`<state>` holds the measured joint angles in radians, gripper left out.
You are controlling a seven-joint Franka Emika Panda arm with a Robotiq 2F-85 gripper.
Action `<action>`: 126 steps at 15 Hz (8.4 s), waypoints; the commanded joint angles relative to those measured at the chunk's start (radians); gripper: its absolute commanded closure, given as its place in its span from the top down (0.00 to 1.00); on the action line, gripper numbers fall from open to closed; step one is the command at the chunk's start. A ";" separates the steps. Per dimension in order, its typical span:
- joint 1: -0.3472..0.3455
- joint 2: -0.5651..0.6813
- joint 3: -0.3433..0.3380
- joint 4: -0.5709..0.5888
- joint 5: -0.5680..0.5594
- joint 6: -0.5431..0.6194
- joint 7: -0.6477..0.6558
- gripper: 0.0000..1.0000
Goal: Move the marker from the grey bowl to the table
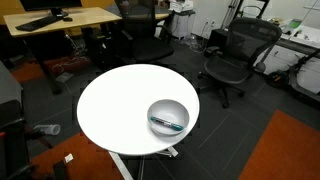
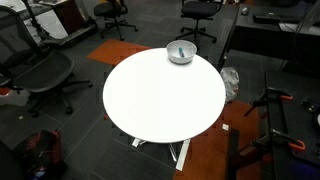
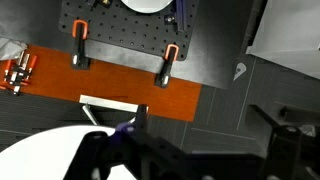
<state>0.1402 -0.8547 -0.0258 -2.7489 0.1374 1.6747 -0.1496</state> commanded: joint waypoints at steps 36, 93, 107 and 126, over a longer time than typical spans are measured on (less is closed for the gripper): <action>-0.361 0.693 -0.011 0.365 -0.191 0.799 0.506 1.00; -0.348 1.690 -0.187 1.176 0.039 0.758 0.716 0.66; -0.311 1.643 -0.204 1.127 0.015 0.750 0.721 0.05; -0.149 1.124 -0.184 0.678 -0.192 0.880 0.575 0.05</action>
<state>-0.0120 0.3595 -0.2315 -1.9578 -0.0285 2.4970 0.4817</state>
